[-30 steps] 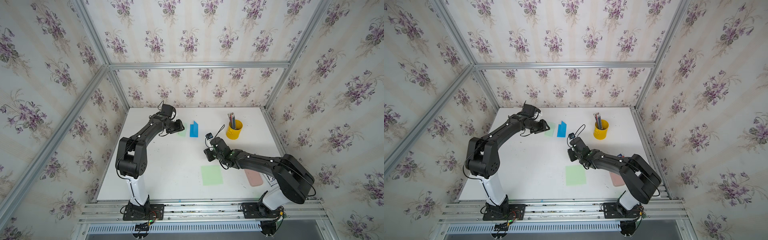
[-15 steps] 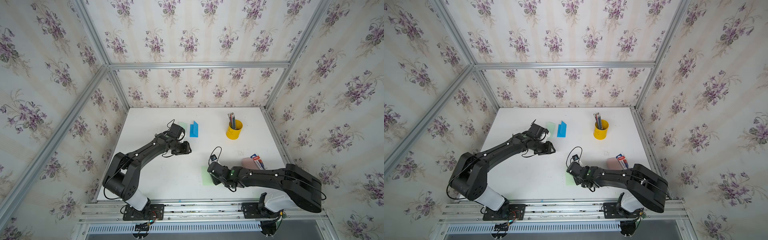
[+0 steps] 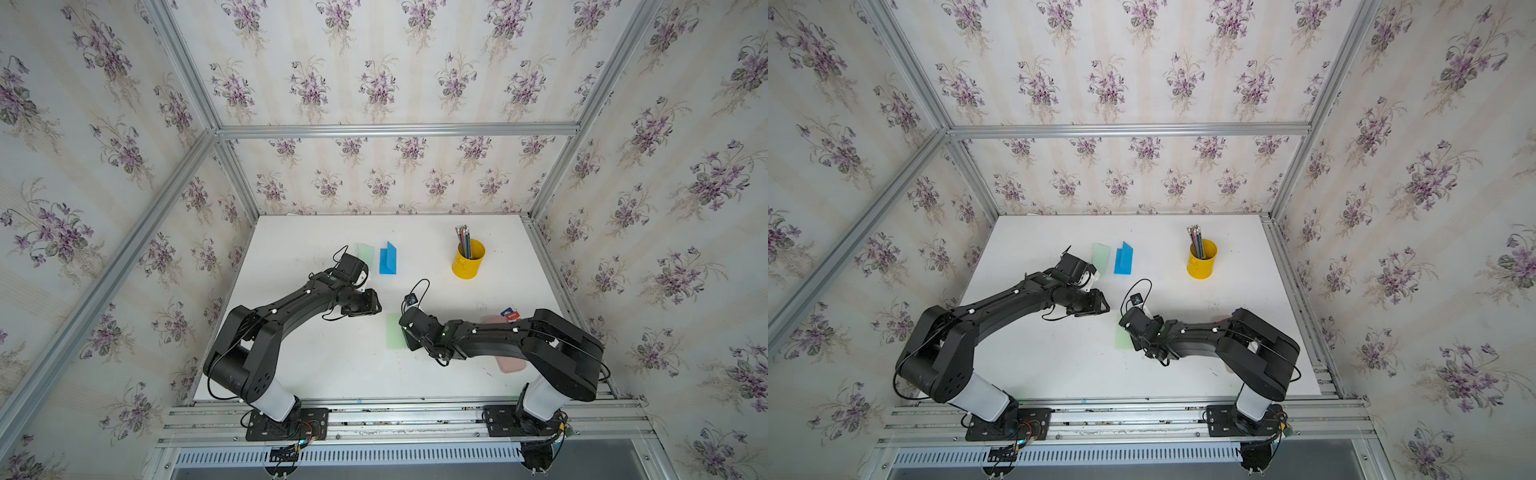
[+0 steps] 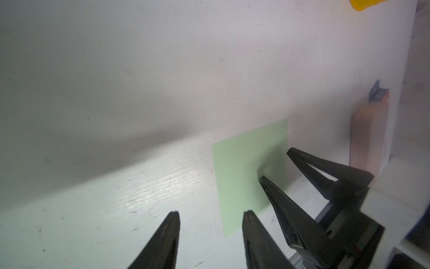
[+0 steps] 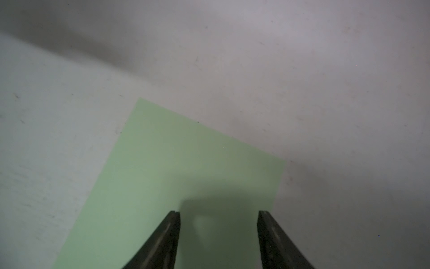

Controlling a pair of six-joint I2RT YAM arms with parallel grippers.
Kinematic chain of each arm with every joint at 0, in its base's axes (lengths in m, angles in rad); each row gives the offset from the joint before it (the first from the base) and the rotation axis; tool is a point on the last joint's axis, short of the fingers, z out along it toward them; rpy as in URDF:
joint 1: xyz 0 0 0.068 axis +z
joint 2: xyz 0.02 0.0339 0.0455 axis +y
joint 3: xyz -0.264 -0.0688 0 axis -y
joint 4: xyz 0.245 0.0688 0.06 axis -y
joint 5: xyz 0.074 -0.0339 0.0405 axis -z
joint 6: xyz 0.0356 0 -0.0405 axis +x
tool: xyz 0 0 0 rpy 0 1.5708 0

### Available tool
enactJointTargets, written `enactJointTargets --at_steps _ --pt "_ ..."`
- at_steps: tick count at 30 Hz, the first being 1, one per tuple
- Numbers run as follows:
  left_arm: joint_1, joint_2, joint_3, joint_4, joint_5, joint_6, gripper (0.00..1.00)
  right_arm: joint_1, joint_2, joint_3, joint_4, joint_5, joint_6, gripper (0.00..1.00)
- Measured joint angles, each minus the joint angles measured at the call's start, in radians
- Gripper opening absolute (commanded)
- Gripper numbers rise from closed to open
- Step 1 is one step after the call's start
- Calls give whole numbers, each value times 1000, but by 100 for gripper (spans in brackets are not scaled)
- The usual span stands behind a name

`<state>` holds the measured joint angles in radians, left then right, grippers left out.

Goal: Fold the square paper along the opposite sides
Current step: Move the paper at the center of the board, then pick up the paper from the center of the board.

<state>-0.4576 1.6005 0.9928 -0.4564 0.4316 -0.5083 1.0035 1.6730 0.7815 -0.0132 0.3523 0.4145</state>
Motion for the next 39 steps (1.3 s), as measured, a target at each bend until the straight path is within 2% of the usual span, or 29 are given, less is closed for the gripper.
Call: enactJointTargets --at_steps 3,6,11,16,22,29,39 --pt "0 21 11 -1 13 -2 49 -23 -42 44 17 -29 -31 62" --pt "-1 36 33 -7 19 -7 52 -28 -138 18 45 -62 -47 64" --pt "-20 65 60 -42 17 -18 54 -35 -286 -161 83 -116 -16 70" --pt "-58 122 102 -76 12 -18 59 -35 -330 -289 121 -169 29 72" --pt "-94 203 147 -95 -2 -18 61 -35 -270 -357 230 -223 30 72" --pt "-116 274 185 -101 -5 -18 62 -38 -142 -343 452 -302 5 71" --pt "-119 281 189 -106 -19 -18 59 -38 -47 -272 511 -395 -48 70"
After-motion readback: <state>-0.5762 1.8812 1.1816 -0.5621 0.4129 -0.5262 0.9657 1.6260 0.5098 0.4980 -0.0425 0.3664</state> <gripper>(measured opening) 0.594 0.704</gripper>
